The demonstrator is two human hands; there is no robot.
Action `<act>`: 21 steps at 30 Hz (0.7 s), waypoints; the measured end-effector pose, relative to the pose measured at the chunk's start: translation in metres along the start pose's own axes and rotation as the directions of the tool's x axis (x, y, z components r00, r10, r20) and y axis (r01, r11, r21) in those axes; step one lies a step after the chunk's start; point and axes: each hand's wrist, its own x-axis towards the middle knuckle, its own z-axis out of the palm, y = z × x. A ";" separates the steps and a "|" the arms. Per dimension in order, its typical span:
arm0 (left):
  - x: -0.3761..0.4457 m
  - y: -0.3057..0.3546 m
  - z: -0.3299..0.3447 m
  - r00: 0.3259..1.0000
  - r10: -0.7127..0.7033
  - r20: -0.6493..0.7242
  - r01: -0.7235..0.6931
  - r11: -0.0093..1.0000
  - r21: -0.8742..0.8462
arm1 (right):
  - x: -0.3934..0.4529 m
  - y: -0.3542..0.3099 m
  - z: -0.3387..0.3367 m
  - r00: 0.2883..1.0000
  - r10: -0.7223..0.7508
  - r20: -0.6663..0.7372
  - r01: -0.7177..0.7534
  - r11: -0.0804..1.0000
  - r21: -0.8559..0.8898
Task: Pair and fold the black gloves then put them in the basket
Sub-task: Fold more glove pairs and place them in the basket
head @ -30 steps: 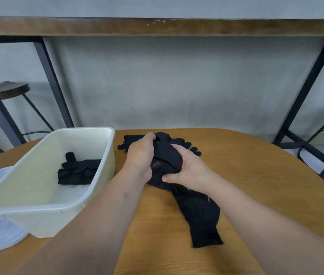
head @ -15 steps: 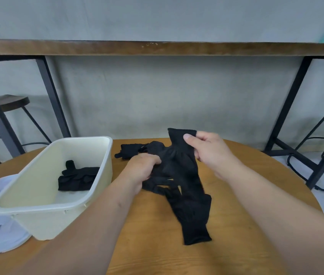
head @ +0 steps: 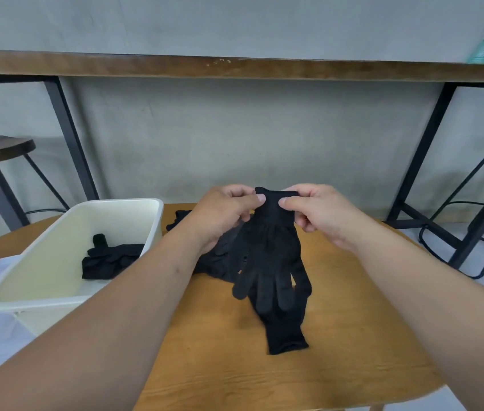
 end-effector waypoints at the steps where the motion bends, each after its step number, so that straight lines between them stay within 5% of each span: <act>1: 0.000 0.001 0.001 1.000 0.004 0.023 -0.004 1.000 0.002 | 0.000 0.000 -0.001 1.000 -0.007 0.012 0.007 1.000 -0.004; 13: 0.016 0.007 0.009 0.997 0.075 -0.002 -0.074 0.993 0.097 | 0.003 -0.003 -0.007 0.999 -0.045 0.002 0.044 0.978 -0.202; 18: 0.016 0.001 0.018 0.999 0.025 0.048 -0.022 0.998 -0.053 | 0.000 0.001 -0.003 0.982 0.076 0.173 -0.106 0.980 0.171; 21: 0.012 -0.002 0.018 0.992 -0.027 0.122 0.037 0.996 -0.081 | -0.001 0.006 -0.001 0.983 0.067 0.174 -0.096 0.982 0.165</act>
